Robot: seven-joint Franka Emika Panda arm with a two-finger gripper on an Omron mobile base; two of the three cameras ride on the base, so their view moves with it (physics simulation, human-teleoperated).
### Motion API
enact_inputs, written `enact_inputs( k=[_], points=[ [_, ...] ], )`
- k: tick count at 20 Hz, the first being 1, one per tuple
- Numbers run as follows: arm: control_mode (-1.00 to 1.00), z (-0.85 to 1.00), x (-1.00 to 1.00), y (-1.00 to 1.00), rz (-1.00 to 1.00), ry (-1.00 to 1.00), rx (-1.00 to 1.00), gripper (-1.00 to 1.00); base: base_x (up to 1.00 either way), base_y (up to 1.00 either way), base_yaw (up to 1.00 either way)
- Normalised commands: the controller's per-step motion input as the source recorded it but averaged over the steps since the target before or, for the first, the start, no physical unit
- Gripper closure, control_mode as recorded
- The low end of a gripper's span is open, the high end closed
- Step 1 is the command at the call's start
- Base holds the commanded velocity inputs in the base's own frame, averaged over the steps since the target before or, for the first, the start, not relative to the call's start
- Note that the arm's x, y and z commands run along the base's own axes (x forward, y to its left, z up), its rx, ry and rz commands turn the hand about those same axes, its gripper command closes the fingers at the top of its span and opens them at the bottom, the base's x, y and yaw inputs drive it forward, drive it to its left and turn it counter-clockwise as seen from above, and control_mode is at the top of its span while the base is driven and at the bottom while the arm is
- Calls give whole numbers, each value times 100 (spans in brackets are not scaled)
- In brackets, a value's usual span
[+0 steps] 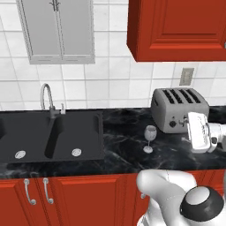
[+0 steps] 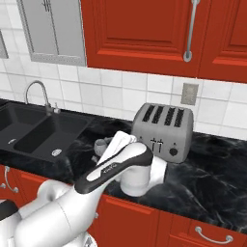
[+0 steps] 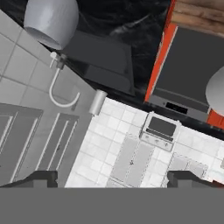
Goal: Retrieve the wine glasses from the counter and place one next to each plate.
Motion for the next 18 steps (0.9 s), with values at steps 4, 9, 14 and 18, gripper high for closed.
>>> enact_inputs(
  k=[4,9,14,18],
  points=[
    [-100,-24,39,0,-17,4,-5,-100,0,0,0],
    [-100,-15,30,0,-11,4,-1,-100,0,0,0],
    [-100,-3,1,-3,0,0,0,-100,0,0,0],
    [-100,-15,0,-17,0,6,0,-100,0,0,0]
  ],
)
